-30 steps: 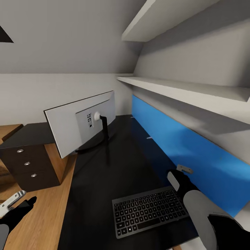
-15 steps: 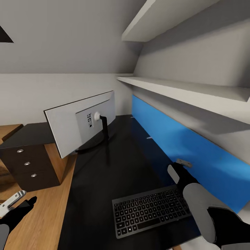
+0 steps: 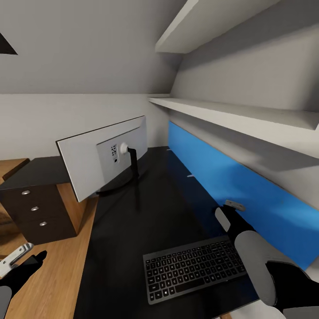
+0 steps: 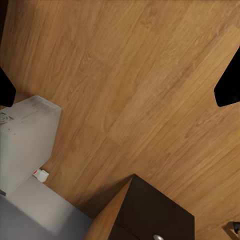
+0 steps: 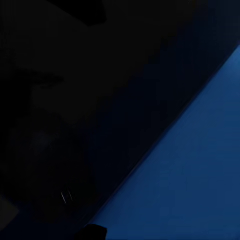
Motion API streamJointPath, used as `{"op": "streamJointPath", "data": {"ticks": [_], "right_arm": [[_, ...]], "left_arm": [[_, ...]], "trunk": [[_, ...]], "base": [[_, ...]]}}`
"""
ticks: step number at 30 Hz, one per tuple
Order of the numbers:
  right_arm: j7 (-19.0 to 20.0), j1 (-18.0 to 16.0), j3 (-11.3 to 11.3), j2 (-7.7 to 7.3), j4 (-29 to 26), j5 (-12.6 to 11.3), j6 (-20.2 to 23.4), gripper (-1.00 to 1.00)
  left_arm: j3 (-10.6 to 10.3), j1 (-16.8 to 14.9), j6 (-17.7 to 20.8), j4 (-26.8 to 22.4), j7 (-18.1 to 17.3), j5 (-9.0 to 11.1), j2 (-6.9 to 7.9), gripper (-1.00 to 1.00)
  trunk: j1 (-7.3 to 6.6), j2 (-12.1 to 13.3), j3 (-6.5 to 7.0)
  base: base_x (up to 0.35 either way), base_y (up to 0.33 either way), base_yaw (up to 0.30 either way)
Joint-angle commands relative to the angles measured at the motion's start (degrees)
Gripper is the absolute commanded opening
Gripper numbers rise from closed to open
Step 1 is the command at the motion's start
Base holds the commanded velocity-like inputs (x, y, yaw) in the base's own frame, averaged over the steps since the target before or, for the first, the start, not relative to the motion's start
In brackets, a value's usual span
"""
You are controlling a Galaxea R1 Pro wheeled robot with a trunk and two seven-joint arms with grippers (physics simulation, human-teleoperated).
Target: In the bedroom, organize the workspace by keeping the computer under the desk, ensuring the monitor is on the desk, placing the keyboard on the desk next to the monitor, placing the mouse on the desk next to the keyboard, moving the folder from the swivel chair onto the desk next to the mouse, stacking the notebook on top of the folder with the pen on top of the notebook, and positioning the swivel chair next to the desk.
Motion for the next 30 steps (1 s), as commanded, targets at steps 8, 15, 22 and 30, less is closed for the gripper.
{"op": "streamJointPath", "data": {"ticks": [8,15,22,30], "right_arm": [[0.3,0.0,0.1,-0.25,-0.2,-0.5,-0.3,1.00],[0.6,0.0,0.1,-0.46,-0.3,-0.4,-0.4,1.00],[0.6,0.1,0.1,-0.37,-0.2,-0.5,-0.5,1.00],[0.6,0.1,0.1,-0.32,-0.2,-0.5,-0.5,1.00]], "left_arm": [[-0.1,0.0,0.2,0.0,0.5,0.7,-0.14,1.00],[-0.2,0.0,0.2,0.1,0.5,0.7,-0.16,1.00],[-0.2,0.0,0.2,0.1,0.5,0.7,-0.16,1.00],[-0.2,0.0,0.3,0.1,0.5,0.7,-0.16,1.00]], "trunk": [[0.00,0.0,-0.06],[0.00,0.0,-0.06],[0.00,0.0,-0.06],[0.00,0.0,-0.06]], "base": [[0.000,0.000,0.000],[0.000,0.000,0.000],[0.000,0.000,0.000],[0.000,0.000,0.000]]}}
